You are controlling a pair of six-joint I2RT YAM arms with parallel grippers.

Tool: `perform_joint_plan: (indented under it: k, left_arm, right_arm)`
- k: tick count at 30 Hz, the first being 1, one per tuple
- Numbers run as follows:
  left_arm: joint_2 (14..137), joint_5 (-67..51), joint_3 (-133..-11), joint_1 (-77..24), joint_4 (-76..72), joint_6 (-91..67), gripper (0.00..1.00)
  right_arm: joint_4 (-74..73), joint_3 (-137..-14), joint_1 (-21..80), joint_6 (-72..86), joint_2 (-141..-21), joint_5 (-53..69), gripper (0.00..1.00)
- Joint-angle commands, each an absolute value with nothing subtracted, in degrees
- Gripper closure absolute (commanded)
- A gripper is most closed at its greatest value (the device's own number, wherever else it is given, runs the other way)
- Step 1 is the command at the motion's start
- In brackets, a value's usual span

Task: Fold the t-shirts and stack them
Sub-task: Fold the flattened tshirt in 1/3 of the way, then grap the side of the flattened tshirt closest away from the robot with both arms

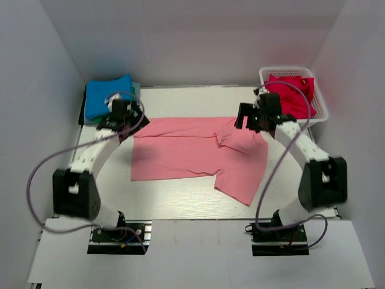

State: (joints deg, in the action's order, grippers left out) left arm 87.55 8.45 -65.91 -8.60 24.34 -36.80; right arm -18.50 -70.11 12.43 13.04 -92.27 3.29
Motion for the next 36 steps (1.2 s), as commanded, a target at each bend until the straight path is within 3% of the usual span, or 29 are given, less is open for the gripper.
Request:
perform_joint_plan:
  k: [1, 8, 14, 15, 18, 27, 30, 36]
  left_arm:
    - [75.47, 12.9, -54.79, -8.79, 33.91, -47.58, 0.0]
    - [53.83, 13.18, -33.52, -7.65, 36.93, -55.63, 0.0]
    - [53.43, 13.7, -30.76, -7.65, 34.36, -55.63, 0.0]
    - [54.66, 13.71, -30.76, -7.65, 34.37, -55.63, 0.02]
    - [59.32, 14.24, -30.68, -7.65, 35.07, -55.63, 0.18]
    - [64.42, 9.84, -26.99, -7.65, 28.22, -55.63, 0.34]
    - [65.48, 10.89, -26.98, -7.65, 27.69, -55.63, 0.47]
    - [67.32, 10.9, -27.51, -7.65, 29.08, -55.63, 0.99]
  right_arm:
    - [-17.93, -60.57, 13.27, 17.13, -84.57, 4.83, 0.1]
    - [-18.99, -45.11, 13.18, 24.69, -65.86, 3.78, 0.1]
    - [-22.66, -40.69, 13.1, 25.93, -57.31, 3.34, 0.1]
    - [-23.28, -40.43, 13.1, 25.93, -56.0, 3.17, 0.1]
    - [-25.74, -39.99, 13.01, 26.36, -55.11, 1.5, 0.1]
    - [-30.49, -40.96, 13.1, 25.4, -57.3, -1.48, 0.1]
    - [-31.37, -40.96, 13.01, 25.4, -57.39, -1.67, 0.1]
    - [-35.06, -40.95, 13.18, 25.57, -57.57, -2.72, 0.1]
